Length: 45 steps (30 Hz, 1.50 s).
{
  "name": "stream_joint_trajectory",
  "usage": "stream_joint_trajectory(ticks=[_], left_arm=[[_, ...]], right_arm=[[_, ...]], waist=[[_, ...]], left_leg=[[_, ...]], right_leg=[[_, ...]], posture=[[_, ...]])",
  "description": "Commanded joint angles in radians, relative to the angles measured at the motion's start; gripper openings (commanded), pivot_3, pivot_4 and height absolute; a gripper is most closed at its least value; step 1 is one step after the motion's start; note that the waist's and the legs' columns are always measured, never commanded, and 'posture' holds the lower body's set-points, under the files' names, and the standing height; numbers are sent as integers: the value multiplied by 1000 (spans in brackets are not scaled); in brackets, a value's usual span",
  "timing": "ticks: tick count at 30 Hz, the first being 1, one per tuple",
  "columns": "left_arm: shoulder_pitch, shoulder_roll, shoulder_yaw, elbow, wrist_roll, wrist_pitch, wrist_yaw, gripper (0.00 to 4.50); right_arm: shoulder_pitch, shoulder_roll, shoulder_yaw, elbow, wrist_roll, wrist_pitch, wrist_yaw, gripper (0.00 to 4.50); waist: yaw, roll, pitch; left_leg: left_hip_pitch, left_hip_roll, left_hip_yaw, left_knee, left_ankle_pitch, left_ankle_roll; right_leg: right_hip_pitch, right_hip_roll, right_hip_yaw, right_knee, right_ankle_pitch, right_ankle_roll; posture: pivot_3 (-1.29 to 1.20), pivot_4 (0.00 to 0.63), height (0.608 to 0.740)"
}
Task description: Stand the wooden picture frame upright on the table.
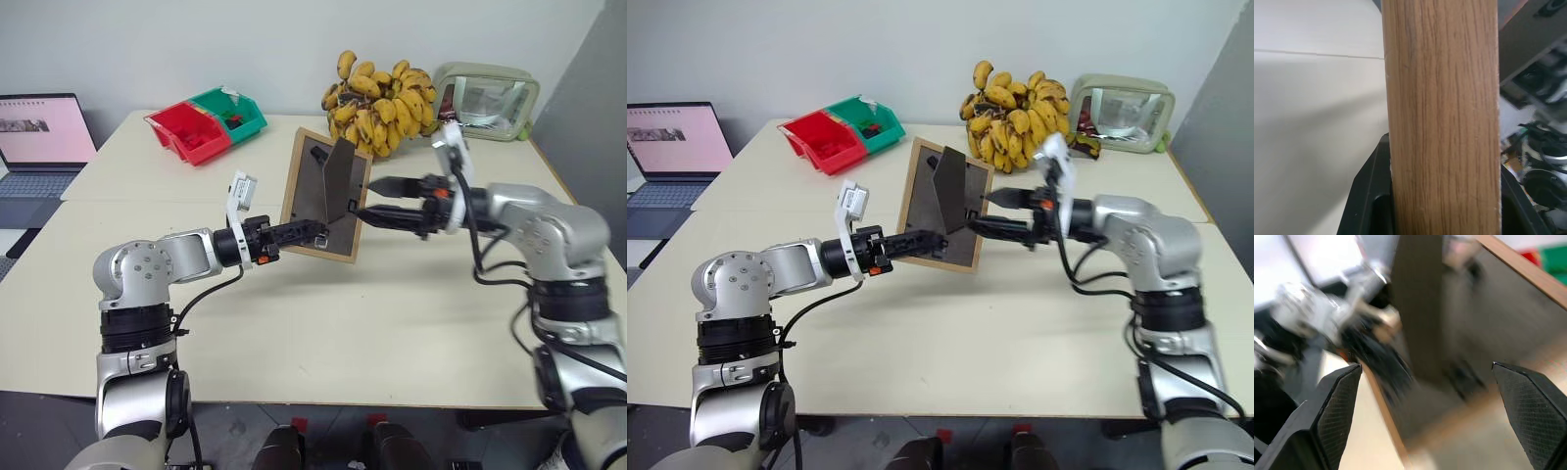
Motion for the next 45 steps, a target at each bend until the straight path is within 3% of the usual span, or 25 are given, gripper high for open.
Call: stream_joint_trajectory(ticks=[1,4,7,12,16,19,21,32,45], left_arm=[[10,16,99,-57,-109,90,37,1208],[8,14,144,-42,-159,198,86,1208],[17,64,93,-3,-259,241,144,1208],[17,136,14,73,-524,242,272,1208],[35,143,-43,106,-749,182,435,1208],[56,176,-123,102,-936,78,552,1208],[62,179,-148,98,-983,37,591,1208],[74,152,-191,47,-987,-22,575,1208],[68,151,-220,38,-987,-23,566,1208]], right_arm=[[75,-102,13,-41,-144,-225,15,4489],[170,-170,114,-15,-344,-530,28,4489],[193,-165,180,89,-551,-878,-91,4489],[137,-127,233,328,-910,-1533,-500,4489],[81,-101,247,411,-1118,-1764,-756,4489],[43,-72,255,460,-1218,-1853,-894,4489],[21,-47,263,481,-1275,-1895,-978,4489],[-69,56,339,564,-1400,-1956,-1143,4489],[-87,44,327,553,-1379,-2014,-1185,2056]], waist=[[-1,0,0],[-7,0,0],[-13,0,0],[-12,0,0],[-7,0,0],[-6,0,0],[-6,0,0],[-8,0,0],[-10,0,0]], left_leg=[[0,0,0,0,0,0],[1,1,0,0,0,0],[2,1,1,1,0,0],[2,1,2,4,2,-3],[2,0,2,8,2,-4],[1,0,1,10,2,-4],[2,0,2,12,2,-4],[3,-1,1,15,2,-4],[3,-1,1,15,2,-4]], right_leg=[[0,0,0,0,0,0],[0,0,0,1,0,0],[1,1,0,1,0,0],[0,0,2,5,0,1],[0,0,2,7,0,1],[1,0,3,9,0,0],[1,0,3,11,0,0],[1,2,3,15,0,0],[2,3,3,16,0,0]], posture=[[0,150,740],[0,150,740],[0,150,740],[0,150,740],[0,150,740],[0,150,740],[0,150,740],[0,150,740],[0,150,740]])
